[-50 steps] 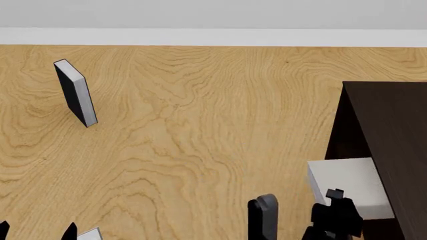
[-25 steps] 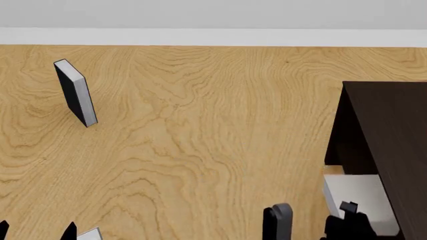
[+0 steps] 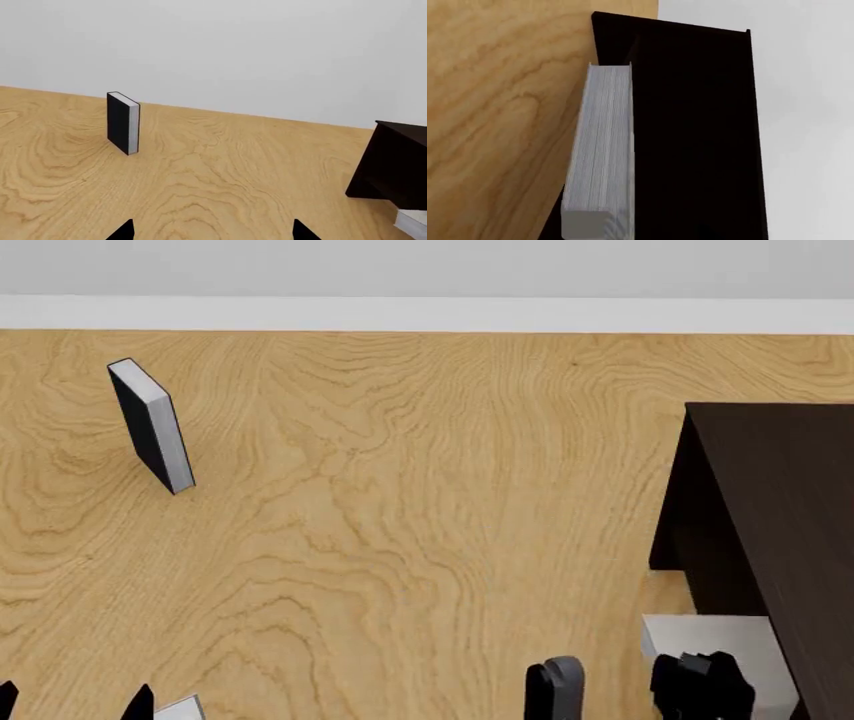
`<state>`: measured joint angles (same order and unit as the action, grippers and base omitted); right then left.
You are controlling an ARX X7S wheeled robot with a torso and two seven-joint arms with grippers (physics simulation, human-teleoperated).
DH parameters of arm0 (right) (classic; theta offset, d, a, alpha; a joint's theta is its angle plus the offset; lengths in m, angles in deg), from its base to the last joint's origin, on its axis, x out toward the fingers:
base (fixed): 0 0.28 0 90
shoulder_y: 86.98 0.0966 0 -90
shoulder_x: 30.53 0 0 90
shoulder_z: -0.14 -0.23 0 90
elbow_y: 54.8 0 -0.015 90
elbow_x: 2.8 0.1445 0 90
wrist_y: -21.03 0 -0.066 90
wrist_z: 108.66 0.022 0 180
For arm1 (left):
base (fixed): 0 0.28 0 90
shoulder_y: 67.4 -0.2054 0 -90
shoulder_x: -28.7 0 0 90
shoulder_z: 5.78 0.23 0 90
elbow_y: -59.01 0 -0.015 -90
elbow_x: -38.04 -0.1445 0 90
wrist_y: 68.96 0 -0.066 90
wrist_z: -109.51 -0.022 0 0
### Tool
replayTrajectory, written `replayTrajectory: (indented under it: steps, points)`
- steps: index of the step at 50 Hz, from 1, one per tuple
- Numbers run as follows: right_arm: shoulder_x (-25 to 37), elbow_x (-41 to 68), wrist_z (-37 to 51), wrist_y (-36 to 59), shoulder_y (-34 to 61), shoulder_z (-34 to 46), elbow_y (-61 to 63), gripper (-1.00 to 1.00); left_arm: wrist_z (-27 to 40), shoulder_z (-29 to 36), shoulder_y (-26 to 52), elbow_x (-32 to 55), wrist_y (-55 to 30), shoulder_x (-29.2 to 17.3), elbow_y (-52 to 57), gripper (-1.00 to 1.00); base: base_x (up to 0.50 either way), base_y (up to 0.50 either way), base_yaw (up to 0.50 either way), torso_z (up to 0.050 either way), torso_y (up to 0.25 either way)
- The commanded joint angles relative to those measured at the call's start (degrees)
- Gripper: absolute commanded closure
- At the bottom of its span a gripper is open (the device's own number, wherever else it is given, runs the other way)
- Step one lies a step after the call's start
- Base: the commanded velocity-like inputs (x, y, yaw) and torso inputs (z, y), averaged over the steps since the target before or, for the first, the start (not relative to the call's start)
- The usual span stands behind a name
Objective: Pick up the book on the right and place it on the cabinet shelf.
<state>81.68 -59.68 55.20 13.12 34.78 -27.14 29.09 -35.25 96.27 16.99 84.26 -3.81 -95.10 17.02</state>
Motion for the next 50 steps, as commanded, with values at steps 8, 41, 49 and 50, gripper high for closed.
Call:
replayTrajectory:
  steps: [8, 41, 49, 50]
  points:
    - [-1.3, -2.4, 2.4, -4.7, -1.6, -3.4, 2.7, -1.00, 0.2, 0.2, 0.3, 0.2, 0.1, -0.2, -0.3, -1.00, 0.00, 0.00, 0.00, 0.000, 0.001]
    - [-6.0, 9.7, 5.6, -14.9, -4.7, -15.4, 12.9, -1.00, 0.7, 0.6, 1.0, 0.6, -0.1, -0.5, -0.7, -1.00, 0.00, 0.00, 0.00, 0.000, 0.000]
    - [-7.9, 14.6, 6.5, -17.8, -6.1, -20.0, 13.3, -1.00, 0.7, 0.6, 1.1, 0.7, 0.1, -0.6, -1.0, -1.00, 0.00, 0.00, 0.00, 0.000, 0.000]
    - [-8.5, 15.8, 6.8, -18.2, -6.5, -21.5, 13.5, -1.00, 0.7, 0.7, 1.1, 0.6, 0.1, -0.6, -1.0, -1.00, 0.00, 0.00, 0.00, 0.000, 0.000]
